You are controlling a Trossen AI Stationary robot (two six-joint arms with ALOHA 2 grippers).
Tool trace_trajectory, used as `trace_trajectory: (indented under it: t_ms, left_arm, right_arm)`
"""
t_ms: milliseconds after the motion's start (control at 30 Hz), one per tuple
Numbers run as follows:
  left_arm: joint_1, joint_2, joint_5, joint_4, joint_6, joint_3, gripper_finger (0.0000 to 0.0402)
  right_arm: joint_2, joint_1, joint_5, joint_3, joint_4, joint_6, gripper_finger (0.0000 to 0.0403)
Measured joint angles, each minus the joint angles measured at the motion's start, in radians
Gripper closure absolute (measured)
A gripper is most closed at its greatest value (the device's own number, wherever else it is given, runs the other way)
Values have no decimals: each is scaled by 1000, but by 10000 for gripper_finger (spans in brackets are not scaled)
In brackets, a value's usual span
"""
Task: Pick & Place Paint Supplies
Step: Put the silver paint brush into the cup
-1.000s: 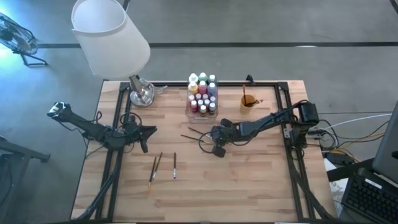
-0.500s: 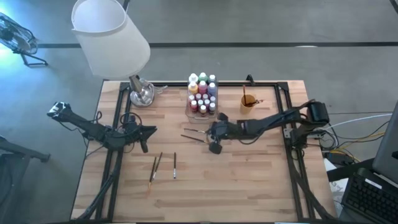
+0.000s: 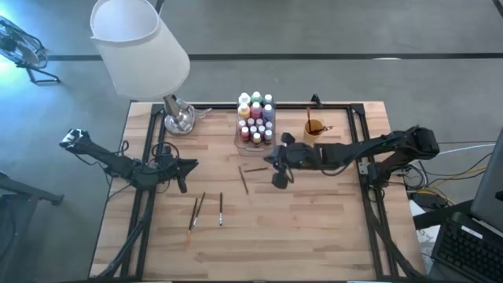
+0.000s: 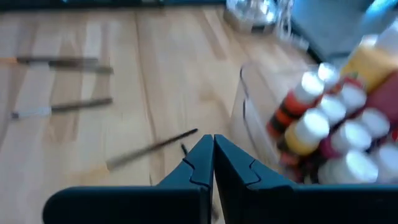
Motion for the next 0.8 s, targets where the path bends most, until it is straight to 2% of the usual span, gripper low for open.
trace_trajectory:
  t_ms: [233, 367, 633, 800]
  left_arm:
    - [0, 0, 0, 0, 0, 0, 344]
    - [0, 0, 0, 0, 0, 0, 346]
    - [0, 0, 0, 0, 0, 0, 345]
    - [0, 0, 0, 0, 0, 0, 345]
  right_arm:
    - [6, 2, -10, 3, -270, 32, 393]
    - [14, -26, -45, 6, -415, 60, 378]
    - [64, -93, -69, 3, -448, -46, 295]
    - [94, -137, -147, 3, -427, -137, 240]
